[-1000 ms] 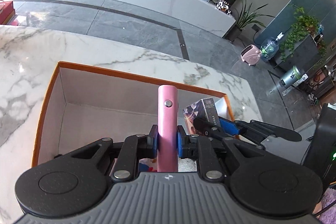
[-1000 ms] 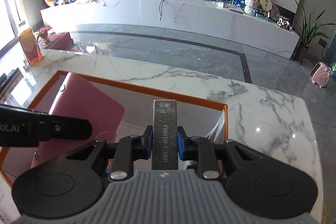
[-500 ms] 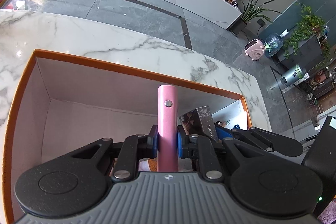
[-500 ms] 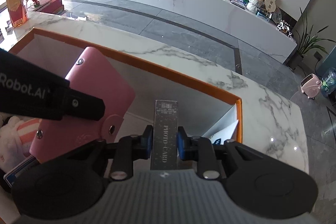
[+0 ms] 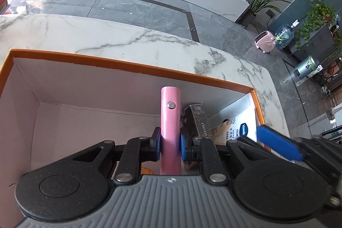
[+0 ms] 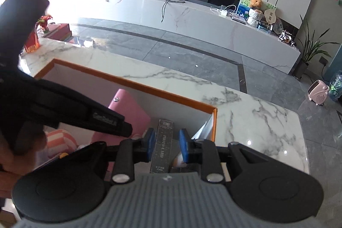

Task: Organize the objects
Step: 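Lift both items over the orange box and open both tools to drop them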

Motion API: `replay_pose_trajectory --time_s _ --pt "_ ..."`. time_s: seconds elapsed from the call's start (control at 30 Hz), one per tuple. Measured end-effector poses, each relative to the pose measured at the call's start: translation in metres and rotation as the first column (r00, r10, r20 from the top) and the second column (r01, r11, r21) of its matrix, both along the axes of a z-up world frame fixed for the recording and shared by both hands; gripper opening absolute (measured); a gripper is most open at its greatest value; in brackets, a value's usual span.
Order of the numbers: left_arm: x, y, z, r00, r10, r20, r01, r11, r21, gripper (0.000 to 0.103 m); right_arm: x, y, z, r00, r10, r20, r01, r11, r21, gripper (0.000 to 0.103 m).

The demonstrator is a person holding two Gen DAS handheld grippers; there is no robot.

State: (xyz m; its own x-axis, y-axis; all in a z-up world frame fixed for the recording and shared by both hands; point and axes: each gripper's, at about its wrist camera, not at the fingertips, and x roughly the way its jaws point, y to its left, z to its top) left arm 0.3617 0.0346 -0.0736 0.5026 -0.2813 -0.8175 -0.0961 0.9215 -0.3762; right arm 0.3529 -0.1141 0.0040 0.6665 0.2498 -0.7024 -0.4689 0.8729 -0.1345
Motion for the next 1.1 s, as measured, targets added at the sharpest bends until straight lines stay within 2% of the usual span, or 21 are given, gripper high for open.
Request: replay_pose_trajectory --time_s 0.2,0.37,0.53,0.77,1.0,1.1 --pt "0.011 -0.017 -0.012 1.0 0.001 -0.03 0.0 0.999 0.041 0.02 -0.01 -0.023 0.014 0.998 -0.055 0.018 0.054 0.998 0.038 0.026" --pt "0.016 -0.023 -0.016 0.999 -0.015 -0.036 0.015 1.0 0.008 0.02 -0.011 -0.03 0.009 0.998 -0.061 0.011 0.061 0.998 0.033 0.026" --pt "0.018 -0.036 -0.014 0.999 -0.041 -0.034 0.043 0.997 0.056 0.02 -0.009 -0.033 0.0 0.997 -0.071 -0.017 0.071 0.997 0.036 0.026" --pt "0.015 -0.034 -0.01 0.998 -0.054 -0.016 0.054 0.999 0.003 0.027 -0.009 -0.034 -0.003 0.997 -0.07 -0.021 0.071 0.997 0.042 0.026" --pt "0.013 -0.042 -0.007 0.996 -0.093 -0.013 0.093 0.995 0.045 0.027 -0.01 -0.035 -0.002 0.997 -0.075 -0.026 0.076 0.996 0.047 0.026" --pt "0.011 -0.048 -0.003 0.993 -0.115 -0.003 0.114 0.989 0.09 0.027 -0.013 -0.035 -0.001 0.997 -0.075 -0.031 0.077 0.996 0.049 0.026"
